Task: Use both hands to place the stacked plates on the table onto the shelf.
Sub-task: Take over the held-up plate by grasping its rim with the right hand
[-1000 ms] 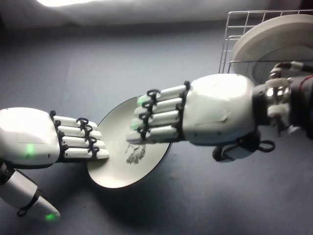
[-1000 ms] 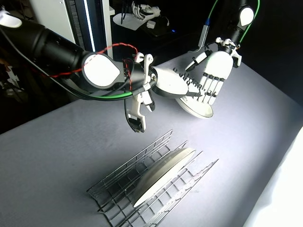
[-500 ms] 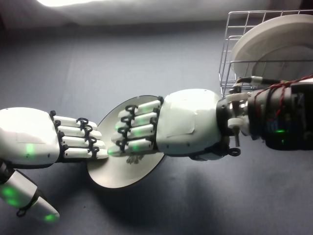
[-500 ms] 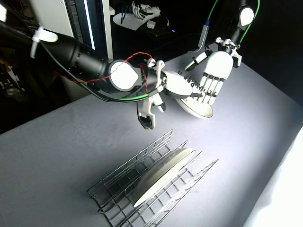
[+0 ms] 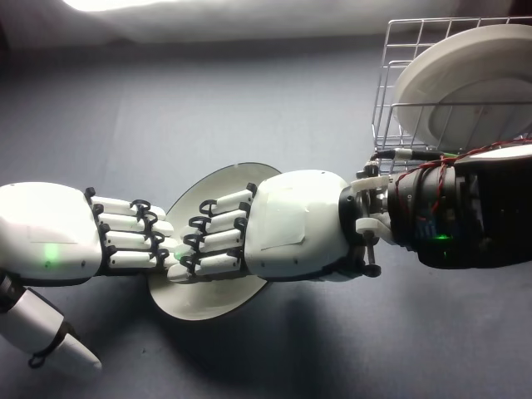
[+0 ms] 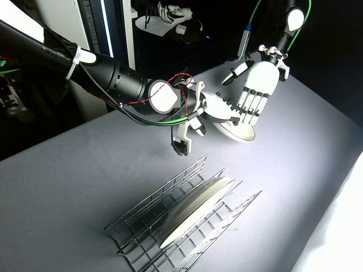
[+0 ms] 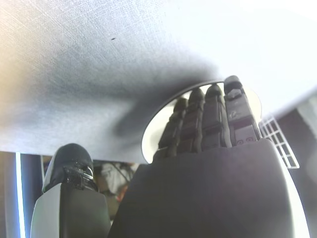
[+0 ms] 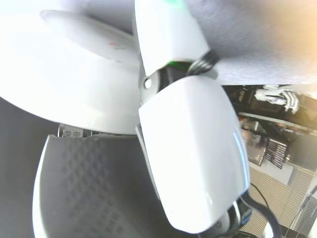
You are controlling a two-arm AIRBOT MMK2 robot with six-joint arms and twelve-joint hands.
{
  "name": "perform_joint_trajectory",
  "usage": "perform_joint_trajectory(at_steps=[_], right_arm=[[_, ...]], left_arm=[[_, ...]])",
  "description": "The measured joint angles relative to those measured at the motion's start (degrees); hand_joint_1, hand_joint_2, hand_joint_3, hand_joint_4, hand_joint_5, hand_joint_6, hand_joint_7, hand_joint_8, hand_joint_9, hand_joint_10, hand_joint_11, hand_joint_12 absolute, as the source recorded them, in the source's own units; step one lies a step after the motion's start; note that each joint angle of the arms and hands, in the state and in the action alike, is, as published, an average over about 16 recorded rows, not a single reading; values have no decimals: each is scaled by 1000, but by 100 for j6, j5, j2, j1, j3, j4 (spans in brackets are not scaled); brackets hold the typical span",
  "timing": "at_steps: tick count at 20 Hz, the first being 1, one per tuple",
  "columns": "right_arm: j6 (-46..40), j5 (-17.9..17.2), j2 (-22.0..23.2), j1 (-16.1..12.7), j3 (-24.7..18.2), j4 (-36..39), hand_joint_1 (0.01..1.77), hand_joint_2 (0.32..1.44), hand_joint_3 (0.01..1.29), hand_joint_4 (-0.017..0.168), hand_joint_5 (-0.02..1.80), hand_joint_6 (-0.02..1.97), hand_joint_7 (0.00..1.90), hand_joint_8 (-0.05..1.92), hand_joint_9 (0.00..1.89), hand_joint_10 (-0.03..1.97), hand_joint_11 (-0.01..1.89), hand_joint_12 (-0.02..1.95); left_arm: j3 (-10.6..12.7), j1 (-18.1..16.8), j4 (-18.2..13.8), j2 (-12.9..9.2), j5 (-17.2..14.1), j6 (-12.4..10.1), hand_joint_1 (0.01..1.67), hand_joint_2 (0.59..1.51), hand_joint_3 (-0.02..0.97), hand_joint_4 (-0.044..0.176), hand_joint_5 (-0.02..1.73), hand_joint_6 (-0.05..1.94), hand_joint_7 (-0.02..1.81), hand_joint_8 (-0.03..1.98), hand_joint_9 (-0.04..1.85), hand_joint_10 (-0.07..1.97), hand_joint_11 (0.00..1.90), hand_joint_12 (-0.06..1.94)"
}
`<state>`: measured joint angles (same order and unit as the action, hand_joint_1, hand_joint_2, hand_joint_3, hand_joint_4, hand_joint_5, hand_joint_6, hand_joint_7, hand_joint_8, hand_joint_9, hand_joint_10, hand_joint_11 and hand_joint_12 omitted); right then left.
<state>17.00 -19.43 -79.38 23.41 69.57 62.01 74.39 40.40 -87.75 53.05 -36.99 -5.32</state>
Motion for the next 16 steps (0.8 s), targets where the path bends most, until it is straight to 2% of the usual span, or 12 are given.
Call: perform_joint_trajectory(at_steps=[4,6,12,16], right_arm=[[35,-60,-70,-3,47,-30,1471,1035,15,3,307,139,321,110,307,213,234,909],[56,-114,-83,-10,60,-39,1451,1032,14,3,402,229,424,184,412,315,339,1008],[107,-343,-22,-58,74,-61,1369,1004,13,3,707,506,763,406,784,503,703,1247],[121,-488,91,-120,52,-101,1325,975,12,3,807,687,883,563,931,607,895,1247]], left_arm=[[-1,0,0,1,0,-4,15,1043,21,-10,-4,-37,12,-10,-5,-17,12,-23],[-2,-4,-2,1,-2,-7,15,1043,21,-10,-3,-37,13,-10,-5,-18,18,-18],[-32,-124,-66,-13,-20,-22,15,1045,21,-9,0,-36,18,-10,3,-15,24,-4],[-58,-317,-139,-62,-59,-28,15,1048,21,-6,13,-23,25,-6,11,-10,26,5]])
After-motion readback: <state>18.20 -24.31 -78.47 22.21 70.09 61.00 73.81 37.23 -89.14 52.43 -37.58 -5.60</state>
